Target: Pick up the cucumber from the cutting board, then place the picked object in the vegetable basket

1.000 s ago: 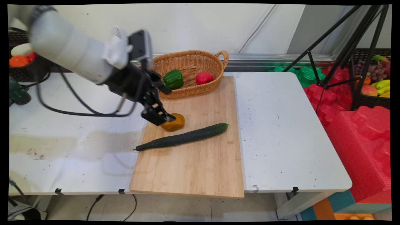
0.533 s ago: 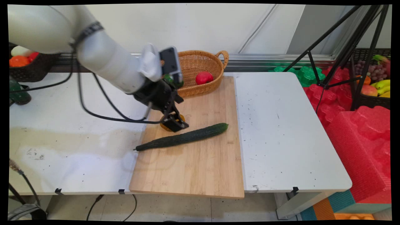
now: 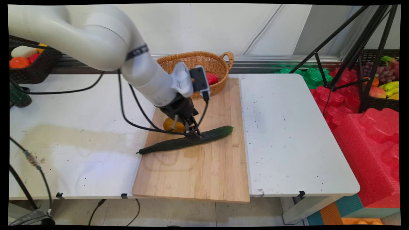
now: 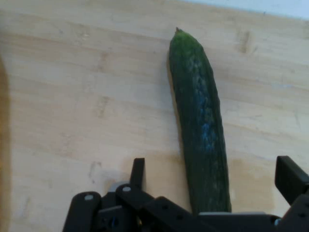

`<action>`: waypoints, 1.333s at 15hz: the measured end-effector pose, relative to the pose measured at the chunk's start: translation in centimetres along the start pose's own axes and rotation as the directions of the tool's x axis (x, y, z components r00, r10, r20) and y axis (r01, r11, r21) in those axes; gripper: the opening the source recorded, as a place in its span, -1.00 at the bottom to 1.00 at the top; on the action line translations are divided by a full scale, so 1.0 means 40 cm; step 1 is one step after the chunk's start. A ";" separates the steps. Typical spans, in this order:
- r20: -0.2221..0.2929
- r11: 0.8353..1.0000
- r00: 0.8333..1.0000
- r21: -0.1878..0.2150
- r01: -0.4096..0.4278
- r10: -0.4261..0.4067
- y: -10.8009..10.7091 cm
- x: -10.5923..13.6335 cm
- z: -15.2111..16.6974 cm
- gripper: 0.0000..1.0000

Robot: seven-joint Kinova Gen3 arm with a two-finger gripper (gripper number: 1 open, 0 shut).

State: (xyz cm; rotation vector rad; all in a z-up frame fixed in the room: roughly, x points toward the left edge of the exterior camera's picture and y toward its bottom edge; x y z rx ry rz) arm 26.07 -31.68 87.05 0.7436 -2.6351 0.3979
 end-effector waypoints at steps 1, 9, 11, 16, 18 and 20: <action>0.009 1.000 1.000 -0.004 -0.001 0.001 0.001 0.007 0.019 1.00; 0.072 1.000 0.997 -0.029 0.009 -0.007 0.013 0.049 0.158 1.00; 0.081 0.999 0.997 -0.032 0.013 -0.011 0.016 0.054 0.177 1.00; 0.093 0.999 0.995 -0.031 0.025 -0.022 0.026 0.066 0.206 -1.00; 0.091 0.999 0.996 -0.026 0.024 -0.022 0.029 0.070 0.203 -1.00; 0.082 0.999 0.996 -0.020 0.027 -0.026 0.032 0.076 0.189 -1.00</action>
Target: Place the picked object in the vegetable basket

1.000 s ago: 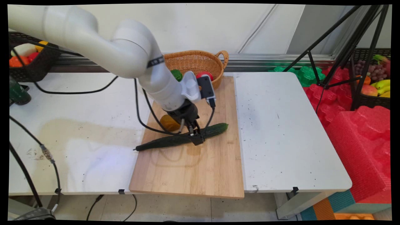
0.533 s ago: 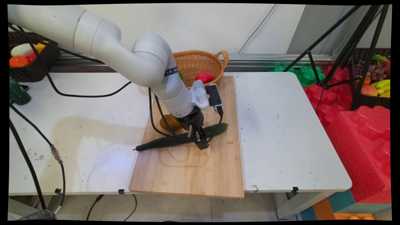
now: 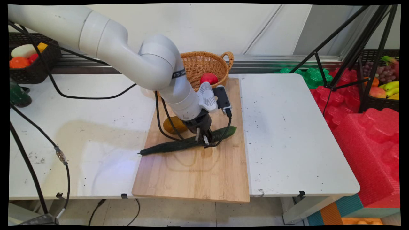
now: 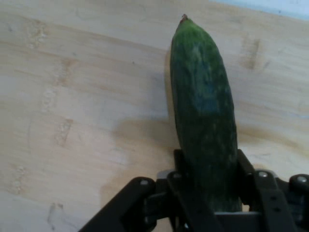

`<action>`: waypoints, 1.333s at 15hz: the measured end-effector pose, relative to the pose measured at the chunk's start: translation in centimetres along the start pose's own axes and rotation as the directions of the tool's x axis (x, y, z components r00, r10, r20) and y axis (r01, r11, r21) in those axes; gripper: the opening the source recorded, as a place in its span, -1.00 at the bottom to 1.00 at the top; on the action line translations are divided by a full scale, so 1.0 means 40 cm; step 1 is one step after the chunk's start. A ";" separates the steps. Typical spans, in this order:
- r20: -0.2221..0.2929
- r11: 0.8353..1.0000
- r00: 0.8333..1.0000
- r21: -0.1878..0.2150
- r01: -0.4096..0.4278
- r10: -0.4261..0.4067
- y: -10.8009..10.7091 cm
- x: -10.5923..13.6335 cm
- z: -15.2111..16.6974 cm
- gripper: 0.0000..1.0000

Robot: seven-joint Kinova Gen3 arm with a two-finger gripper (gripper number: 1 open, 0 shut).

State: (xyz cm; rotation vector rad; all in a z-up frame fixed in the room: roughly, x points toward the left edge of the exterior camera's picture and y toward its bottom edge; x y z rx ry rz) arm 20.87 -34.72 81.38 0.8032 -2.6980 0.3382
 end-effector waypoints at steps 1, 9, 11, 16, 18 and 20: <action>-0.006 1.000 1.000 0.003 0.001 -0.001 0.001 0.003 -0.009 -1.00; -0.152 0.993 0.987 0.091 0.072 -0.057 -0.018 0.078 -0.220 -1.00; -0.187 0.988 0.979 0.118 0.099 -0.076 -0.035 0.099 -0.269 -1.00; -0.265 0.965 0.955 0.187 0.185 -0.131 -0.102 0.151 -0.352 -1.00; -0.297 0.944 0.941 0.231 0.236 -0.163 -0.158 0.176 -0.376 -1.00; -0.314 0.923 0.930 0.267 0.279 -0.190 -0.213 0.192 -0.381 -1.00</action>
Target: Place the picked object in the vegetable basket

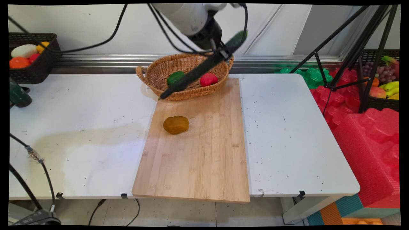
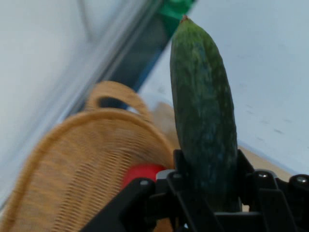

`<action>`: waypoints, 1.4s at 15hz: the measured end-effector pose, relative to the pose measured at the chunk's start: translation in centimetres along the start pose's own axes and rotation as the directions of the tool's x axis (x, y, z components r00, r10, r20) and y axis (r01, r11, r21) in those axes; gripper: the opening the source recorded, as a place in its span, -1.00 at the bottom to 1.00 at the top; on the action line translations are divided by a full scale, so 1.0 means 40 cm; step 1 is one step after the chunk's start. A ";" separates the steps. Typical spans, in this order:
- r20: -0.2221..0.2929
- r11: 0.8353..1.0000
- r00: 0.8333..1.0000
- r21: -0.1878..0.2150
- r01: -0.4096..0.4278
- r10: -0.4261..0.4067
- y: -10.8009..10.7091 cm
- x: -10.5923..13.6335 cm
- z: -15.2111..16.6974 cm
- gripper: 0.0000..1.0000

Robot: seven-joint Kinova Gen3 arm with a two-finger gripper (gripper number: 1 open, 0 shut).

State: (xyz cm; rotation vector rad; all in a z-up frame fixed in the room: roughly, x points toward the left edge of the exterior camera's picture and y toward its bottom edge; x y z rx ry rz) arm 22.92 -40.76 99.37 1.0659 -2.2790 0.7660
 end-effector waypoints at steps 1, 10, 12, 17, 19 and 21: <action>-0.001 0.999 1.000 0.026 0.018 -0.018 -0.028 0.013 0.016 -1.00; 0.092 0.982 0.988 0.154 0.105 -0.121 -0.203 0.052 0.195 -1.00; 0.123 0.981 0.984 0.158 0.110 -0.131 -0.222 0.049 0.234 -1.00; 0.207 0.982 0.969 0.157 0.106 -0.138 -0.257 0.029 0.319 -1.00; 0.233 0.982 0.962 0.155 0.106 -0.140 -0.264 0.021 0.343 -1.00; 0.261 0.983 0.955 0.152 0.103 -0.141 -0.271 0.012 0.367 -1.00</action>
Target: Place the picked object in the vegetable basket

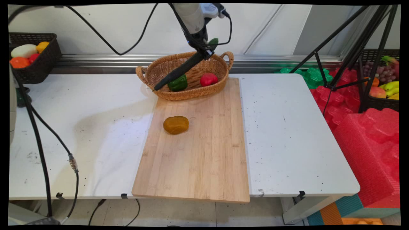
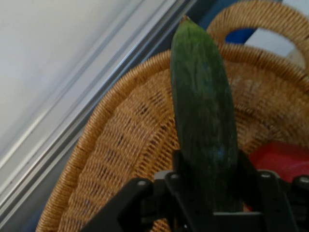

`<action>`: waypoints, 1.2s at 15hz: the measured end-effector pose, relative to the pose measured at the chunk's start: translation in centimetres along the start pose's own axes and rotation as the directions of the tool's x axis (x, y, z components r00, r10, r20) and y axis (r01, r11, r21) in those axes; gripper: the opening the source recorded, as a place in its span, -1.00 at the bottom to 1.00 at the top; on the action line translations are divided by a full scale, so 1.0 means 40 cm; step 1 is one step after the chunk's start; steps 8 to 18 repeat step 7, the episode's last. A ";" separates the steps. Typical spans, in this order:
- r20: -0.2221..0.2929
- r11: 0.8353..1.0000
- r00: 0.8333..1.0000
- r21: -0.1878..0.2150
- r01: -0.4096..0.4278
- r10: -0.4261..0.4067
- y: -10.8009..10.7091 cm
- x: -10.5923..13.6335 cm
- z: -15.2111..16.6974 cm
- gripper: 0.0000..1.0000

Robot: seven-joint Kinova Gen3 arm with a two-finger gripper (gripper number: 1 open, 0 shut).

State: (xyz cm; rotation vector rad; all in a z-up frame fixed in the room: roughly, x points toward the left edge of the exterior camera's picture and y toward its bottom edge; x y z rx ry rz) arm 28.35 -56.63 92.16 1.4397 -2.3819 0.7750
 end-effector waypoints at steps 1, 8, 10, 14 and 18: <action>0.015 1.000 1.000 -0.001 -0.002 0.002 -0.002 -0.002 0.013 -1.00; 0.068 1.000 0.997 -0.005 -0.026 0.026 -0.004 -0.004 0.056 1.00; 0.068 1.000 0.997 -0.005 -0.026 0.026 -0.004 -0.004 0.056 1.00; 0.068 1.000 0.997 -0.005 -0.026 0.026 -0.004 -0.004 0.056 1.00; 0.068 1.000 0.997 -0.005 -0.026 0.026 -0.004 -0.004 0.056 1.00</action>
